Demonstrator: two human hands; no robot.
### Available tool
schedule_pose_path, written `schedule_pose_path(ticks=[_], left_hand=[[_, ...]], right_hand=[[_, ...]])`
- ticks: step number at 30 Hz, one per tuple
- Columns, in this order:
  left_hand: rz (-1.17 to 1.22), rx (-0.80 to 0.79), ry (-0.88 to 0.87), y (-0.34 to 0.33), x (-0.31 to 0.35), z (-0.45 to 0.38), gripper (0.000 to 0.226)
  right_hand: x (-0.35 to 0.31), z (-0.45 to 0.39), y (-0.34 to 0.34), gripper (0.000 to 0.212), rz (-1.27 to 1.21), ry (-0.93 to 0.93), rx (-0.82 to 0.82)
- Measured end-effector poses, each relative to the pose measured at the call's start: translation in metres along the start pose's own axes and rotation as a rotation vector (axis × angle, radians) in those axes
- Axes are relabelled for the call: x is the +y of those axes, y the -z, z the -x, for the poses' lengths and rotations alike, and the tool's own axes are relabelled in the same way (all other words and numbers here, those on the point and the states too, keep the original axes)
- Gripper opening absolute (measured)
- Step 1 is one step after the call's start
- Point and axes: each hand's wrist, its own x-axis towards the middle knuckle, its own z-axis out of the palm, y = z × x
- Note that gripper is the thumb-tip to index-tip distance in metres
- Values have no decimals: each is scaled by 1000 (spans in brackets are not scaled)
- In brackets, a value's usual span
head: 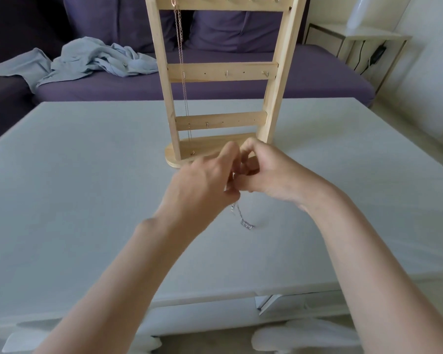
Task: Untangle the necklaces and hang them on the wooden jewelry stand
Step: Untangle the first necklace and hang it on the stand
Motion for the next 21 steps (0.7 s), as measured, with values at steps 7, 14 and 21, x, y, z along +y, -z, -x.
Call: schedule_pose_path(ticks=[7, 14, 21], left_hand=[[-30, -97, 113, 0, -2, 1, 18], [27, -81, 163, 1, -5, 1, 10], [852, -183, 506, 13, -6, -4, 15]], right_hand=[[3, -3, -8, 22, 173, -20, 56], [-2, -2, -8, 10, 473, 88, 155], [-3, 3, 4, 24, -172, 5, 95]])
